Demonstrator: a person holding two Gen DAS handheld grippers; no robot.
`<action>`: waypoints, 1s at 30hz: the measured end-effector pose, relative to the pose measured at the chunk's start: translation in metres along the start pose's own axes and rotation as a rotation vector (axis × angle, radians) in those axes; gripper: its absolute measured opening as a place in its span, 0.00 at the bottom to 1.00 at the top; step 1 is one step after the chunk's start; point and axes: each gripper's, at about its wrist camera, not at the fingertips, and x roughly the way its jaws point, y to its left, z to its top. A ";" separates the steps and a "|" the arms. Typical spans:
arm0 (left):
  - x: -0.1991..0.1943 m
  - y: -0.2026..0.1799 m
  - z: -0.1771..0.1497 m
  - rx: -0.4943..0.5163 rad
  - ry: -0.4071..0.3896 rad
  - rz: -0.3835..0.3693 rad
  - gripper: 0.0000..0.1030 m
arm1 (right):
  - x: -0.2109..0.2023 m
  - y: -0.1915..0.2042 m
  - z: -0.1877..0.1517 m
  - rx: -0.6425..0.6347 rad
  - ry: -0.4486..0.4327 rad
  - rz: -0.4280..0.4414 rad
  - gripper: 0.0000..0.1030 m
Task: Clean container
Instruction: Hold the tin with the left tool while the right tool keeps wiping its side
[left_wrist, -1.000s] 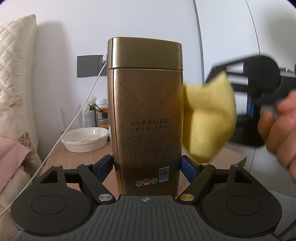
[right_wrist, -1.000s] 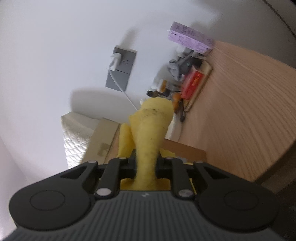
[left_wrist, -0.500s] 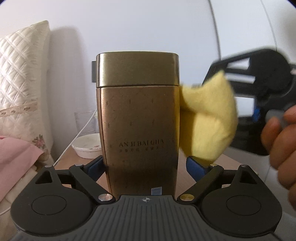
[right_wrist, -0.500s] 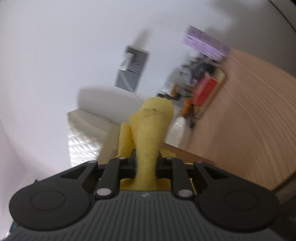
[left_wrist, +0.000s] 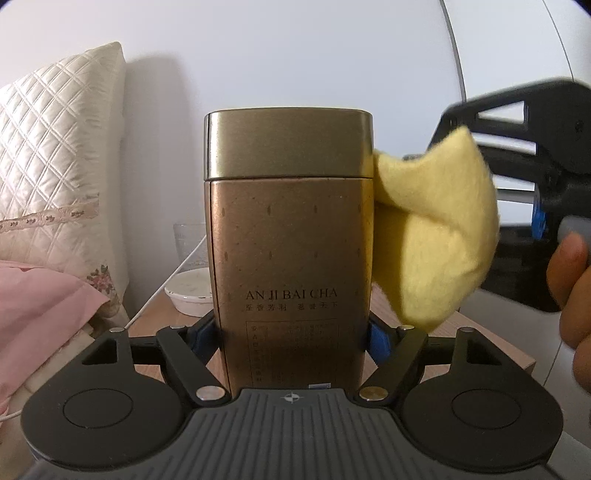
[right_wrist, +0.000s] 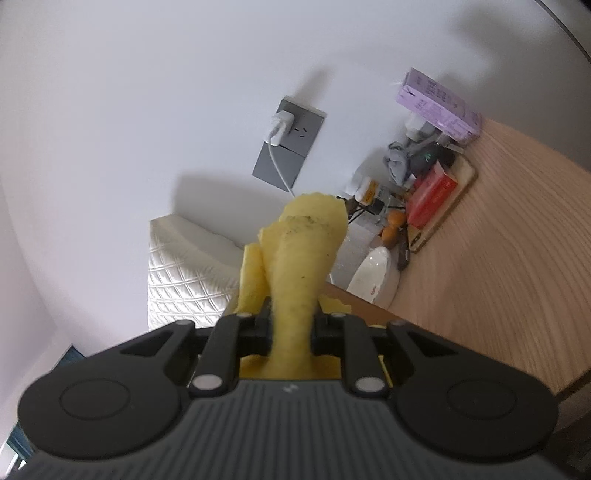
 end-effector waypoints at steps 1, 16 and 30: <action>0.001 0.002 -0.001 0.001 -0.001 -0.008 0.77 | 0.000 -0.005 -0.001 0.012 0.006 -0.018 0.19; 0.002 0.031 0.000 0.039 0.006 -0.156 0.77 | 0.000 -0.021 -0.001 0.118 0.018 -0.043 0.19; 0.008 0.057 0.005 0.085 0.027 -0.314 0.78 | 0.002 -0.021 0.017 0.113 -0.015 0.031 0.19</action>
